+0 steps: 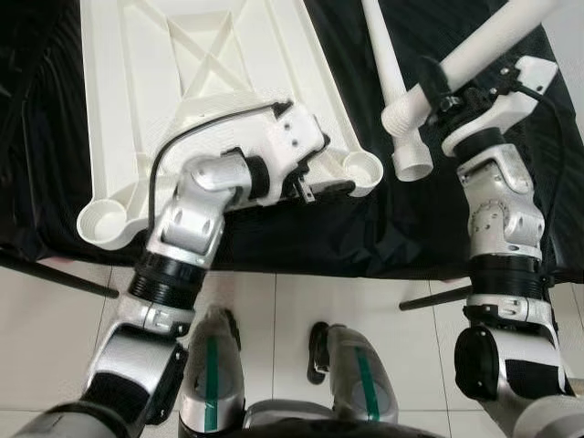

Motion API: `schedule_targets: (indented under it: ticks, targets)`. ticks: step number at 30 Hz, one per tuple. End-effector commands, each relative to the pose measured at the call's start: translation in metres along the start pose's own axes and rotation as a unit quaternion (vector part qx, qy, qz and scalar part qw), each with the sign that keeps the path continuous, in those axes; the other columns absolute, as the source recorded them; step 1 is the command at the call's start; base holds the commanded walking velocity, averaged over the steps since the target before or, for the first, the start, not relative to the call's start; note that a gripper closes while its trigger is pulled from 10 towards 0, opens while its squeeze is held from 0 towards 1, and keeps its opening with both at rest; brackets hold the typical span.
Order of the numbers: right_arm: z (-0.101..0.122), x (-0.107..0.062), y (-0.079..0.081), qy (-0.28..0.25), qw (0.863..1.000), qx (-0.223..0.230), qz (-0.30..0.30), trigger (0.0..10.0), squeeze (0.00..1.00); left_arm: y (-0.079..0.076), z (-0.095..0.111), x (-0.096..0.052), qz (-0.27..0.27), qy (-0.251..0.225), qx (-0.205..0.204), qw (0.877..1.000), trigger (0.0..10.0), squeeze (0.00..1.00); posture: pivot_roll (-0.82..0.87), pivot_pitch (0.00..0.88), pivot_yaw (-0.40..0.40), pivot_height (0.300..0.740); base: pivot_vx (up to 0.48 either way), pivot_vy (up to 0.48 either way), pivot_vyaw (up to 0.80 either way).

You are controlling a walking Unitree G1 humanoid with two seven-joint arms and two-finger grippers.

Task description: Building children table

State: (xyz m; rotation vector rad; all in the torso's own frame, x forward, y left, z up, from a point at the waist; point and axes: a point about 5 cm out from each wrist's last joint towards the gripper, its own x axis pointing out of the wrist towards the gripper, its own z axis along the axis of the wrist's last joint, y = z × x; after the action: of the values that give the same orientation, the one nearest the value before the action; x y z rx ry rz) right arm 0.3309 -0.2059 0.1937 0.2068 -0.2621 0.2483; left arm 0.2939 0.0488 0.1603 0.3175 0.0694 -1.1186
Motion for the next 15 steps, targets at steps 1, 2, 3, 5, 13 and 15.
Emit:
schedule_targets:
  ticks: [1, 2, 3, 5, 13, 15]
  targets:
    - [0.003, 0.001, -0.001, -0.006, 1.000, -0.005, -0.003, 10.0, 0.00, -0.004, 0.003, 0.001, 0.003, 0.004, 0.016, 1.000, 10.0, 0.00, 0.02, 0.051, -0.013, 0.740, 0.000, 0.000, 0.00]
    - [0.003, 0.001, -0.001, -0.006, 1.000, -0.005, -0.003, 10.0, 0.00, -0.004, 0.003, 0.001, 0.003, 0.004, 0.016, 1.000, 10.0, 0.00, 0.02, 0.051, -0.013, 0.740, 0.000, 0.000, 0.00]
    - [0.003, 0.001, -0.002, -0.008, 1.000, -0.006, -0.003, 10.0, 0.00, -0.006, -0.001, 0.002, -0.002, 0.016, 0.020, 1.000, 10.0, 0.00, 0.02, 0.049, -0.012, 0.740, 0.000, 0.000, 0.00]
    - [0.004, 0.002, -0.002, -0.009, 1.000, -0.009, -0.002, 10.0, 0.00, -0.008, -0.005, 0.004, -0.003, 0.026, 0.028, 0.999, 10.0, 0.00, 0.02, 0.048, -0.011, 0.740, 0.000, 0.000, 0.00]
    - [0.007, 0.004, 0.000, -0.017, 1.000, -0.015, 0.004, 10.0, 0.00, -0.011, -0.016, 0.014, -0.005, 0.068, 0.027, 0.997, 10.0, 0.00, 0.01, 0.043, -0.010, 0.740, 0.000, 0.000, 0.00]
    - [0.008, 0.004, 0.001, -0.017, 1.000, -0.015, 0.005, 10.0, 0.00, -0.012, -0.018, 0.015, -0.010, 0.073, 0.026, 0.997, 10.0, 0.00, 0.01, 0.041, -0.009, 0.740, 0.000, 0.000, 0.00]
